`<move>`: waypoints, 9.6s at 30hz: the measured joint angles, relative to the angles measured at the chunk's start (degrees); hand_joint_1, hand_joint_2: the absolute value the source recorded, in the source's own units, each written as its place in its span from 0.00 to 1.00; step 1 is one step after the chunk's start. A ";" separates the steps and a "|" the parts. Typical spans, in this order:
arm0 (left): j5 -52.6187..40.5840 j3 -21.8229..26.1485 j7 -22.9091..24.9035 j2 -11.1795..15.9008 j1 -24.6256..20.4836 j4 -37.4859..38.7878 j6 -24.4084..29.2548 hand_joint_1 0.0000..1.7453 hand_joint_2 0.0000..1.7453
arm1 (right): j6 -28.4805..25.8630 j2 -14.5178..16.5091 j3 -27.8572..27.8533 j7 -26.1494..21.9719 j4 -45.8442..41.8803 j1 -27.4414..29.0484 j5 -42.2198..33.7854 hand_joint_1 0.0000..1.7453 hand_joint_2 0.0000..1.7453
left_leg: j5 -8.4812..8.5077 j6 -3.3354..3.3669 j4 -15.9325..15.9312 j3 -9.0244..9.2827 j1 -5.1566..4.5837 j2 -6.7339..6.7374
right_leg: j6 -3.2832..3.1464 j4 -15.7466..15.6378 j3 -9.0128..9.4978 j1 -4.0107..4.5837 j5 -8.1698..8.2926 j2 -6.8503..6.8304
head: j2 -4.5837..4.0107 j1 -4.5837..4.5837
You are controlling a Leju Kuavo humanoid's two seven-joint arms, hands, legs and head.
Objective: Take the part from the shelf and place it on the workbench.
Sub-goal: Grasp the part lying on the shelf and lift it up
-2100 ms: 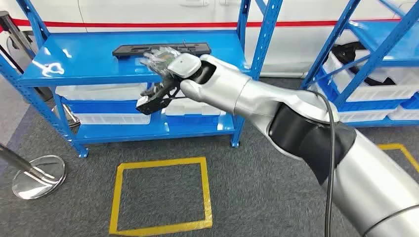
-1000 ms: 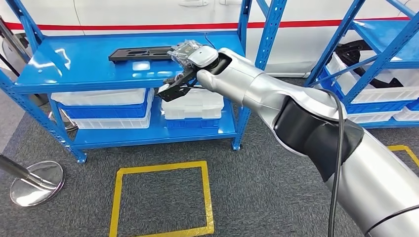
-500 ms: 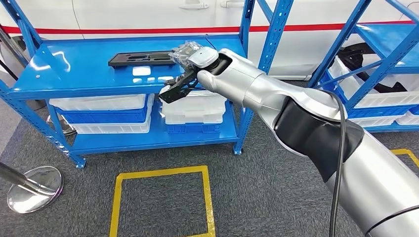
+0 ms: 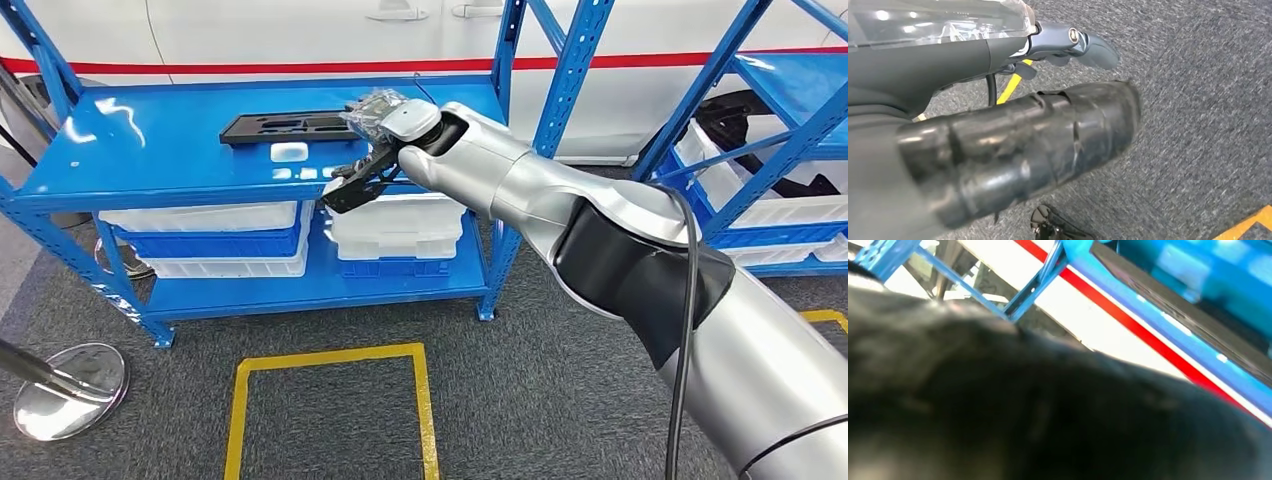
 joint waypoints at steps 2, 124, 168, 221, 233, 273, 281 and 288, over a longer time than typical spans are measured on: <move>0.00 0.00 0.09 -0.08 -0.02 0.04 0.05 0.00 0.00 | -0.07 0.04 0.00 -0.12 -0.01 -0.04 0.01 0.00 0.00 | -0.38 -0.40 1.70 -0.35 -0.06 0.10 | -0.70 -0.69 1.20 -0.29 -0.05 -0.04 | 0.00 -0.02; -0.18 0.02 -0.56 -0.85 -0.36 0.20 -0.03 0.00 0.00 | 4.89 1.44 5.46 -2.72 -6.02 2.42 -8.86 0.00 0.00 | -0.36 0.51 -0.28 -0.61 -0.51 0.07 | -1.49 -0.12 0.96 0.02 -0.22 -0.06 | 0.00 -0.07; -1.12 0.02 -1.53 -0.50 -0.24 0.22 -0.04 0.00 0.00 | 0.06 -0.42 11.40 -2.68 -12.38 9.13 -16.75 0.00 0.00 | 2.12 0.04 1.58 -4.75 -0.30 0.08 | -0.11 1.45 2.48 -0.29 -3.59 -0.26 | 0.00 0.02; -4.26 -1.63 -0.81 -1.24 0.20 0.24 -0.13 0.00 0.00 | -5.58 -6.48 8.13 -1.56 -13.98 18.26 -12.97 0.00 0.00 | -4.95 -0.80 14.90 -10.38 -0.18 0.24 | -1.53 -1.27 4.36 -0.49 -2.55 -0.53 | -0.01 0.06; -3.76 -1.64 -1.01 -1.28 0.00 0.24 -0.10 0.00 0.00 | -2.95 -5.64 4.10 0.86 -18.83 13.27 -11.53 0.00 0.00 | 2.33 1.45 0.42 -3.65 -0.14 0.32 | 0.85 4.34 1.92 -0.41 -6.15 -0.13 | -0.01 0.08; -3.61 -1.64 -0.65 -1.56 -0.17 0.24 0.04 0.00 0.00 | -7.57 -0.42 -1.93 -2.02 -1.74 14.40 -1.81 0.00 0.00 | 2.18 1.17 0.14 -3.24 -0.21 0.01 | 1.31 1.98 1.82 -1.09 -2.85 -0.04 | -0.01 0.08; -3.61 -1.64 -0.63 -1.67 -0.18 0.24 0.03 0.00 0.00 | -6.97 0.32 -2.17 -2.42 -0.99 14.30 -1.58 0.00 0.00 | -3.05 -0.66 9.43 -7.66 -0.15 0.12 | -1.21 -0.38 3.01 -1.00 -2.37 -0.12 | -0.01 0.05; -3.67 -1.64 -0.63 -1.63 -0.10 0.24 0.03 0.00 0.00 | -6.81 0.82 -2.24 -2.57 -0.22 14.67 -1.56 0.00 0.00 | 1.76 -0.50 3.61 -5.32 -0.20 0.17 | -0.72 1.28 2.74 -0.67 -3.48 0.00 | -0.01 0.08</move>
